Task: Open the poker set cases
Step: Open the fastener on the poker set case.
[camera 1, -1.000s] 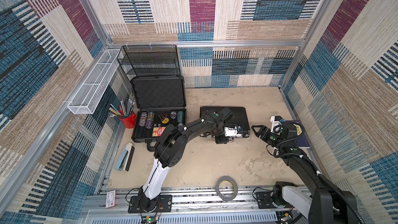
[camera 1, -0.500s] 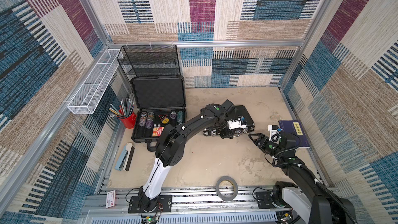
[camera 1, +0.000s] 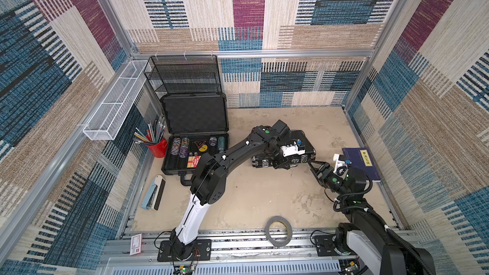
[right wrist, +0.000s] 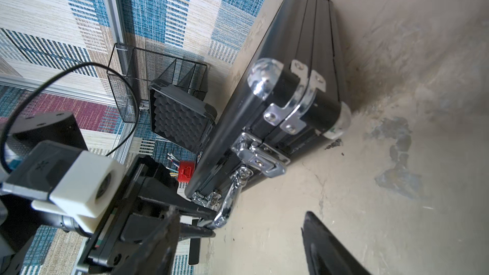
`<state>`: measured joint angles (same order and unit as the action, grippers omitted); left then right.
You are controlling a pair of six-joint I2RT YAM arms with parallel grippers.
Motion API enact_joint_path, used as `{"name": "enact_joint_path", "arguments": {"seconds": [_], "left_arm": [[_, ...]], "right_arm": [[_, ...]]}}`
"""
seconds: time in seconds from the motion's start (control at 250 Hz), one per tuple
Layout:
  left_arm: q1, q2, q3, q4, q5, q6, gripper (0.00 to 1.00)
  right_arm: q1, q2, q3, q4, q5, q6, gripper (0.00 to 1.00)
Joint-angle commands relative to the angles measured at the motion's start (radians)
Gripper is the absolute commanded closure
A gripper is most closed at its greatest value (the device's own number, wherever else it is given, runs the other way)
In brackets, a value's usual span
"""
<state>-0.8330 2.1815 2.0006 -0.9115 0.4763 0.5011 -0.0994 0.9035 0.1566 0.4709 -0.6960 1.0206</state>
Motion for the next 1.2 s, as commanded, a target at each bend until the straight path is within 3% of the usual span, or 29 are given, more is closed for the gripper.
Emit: {"name": "enact_joint_path", "arguments": {"seconds": [0.0,0.62,0.984,1.196], "left_arm": [[-0.002,-0.019,0.021,0.037,0.126,0.007,1.0],[-0.005,-0.02,0.039,0.037,0.157,-0.008,1.0],[-0.004,-0.017,0.035,0.037,0.184,-0.01,1.0],[-0.005,-0.013,0.017,0.05,0.191,-0.015,1.0]], "right_arm": [[0.003,0.008,0.018,0.082,0.023,0.039,0.25],[0.073,0.116,0.008,0.182,0.097,0.073,0.27],[0.093,0.157,0.028,0.259,0.135,0.114,0.38],[0.094,0.159,0.041,0.273,0.153,0.133,0.49]]}}
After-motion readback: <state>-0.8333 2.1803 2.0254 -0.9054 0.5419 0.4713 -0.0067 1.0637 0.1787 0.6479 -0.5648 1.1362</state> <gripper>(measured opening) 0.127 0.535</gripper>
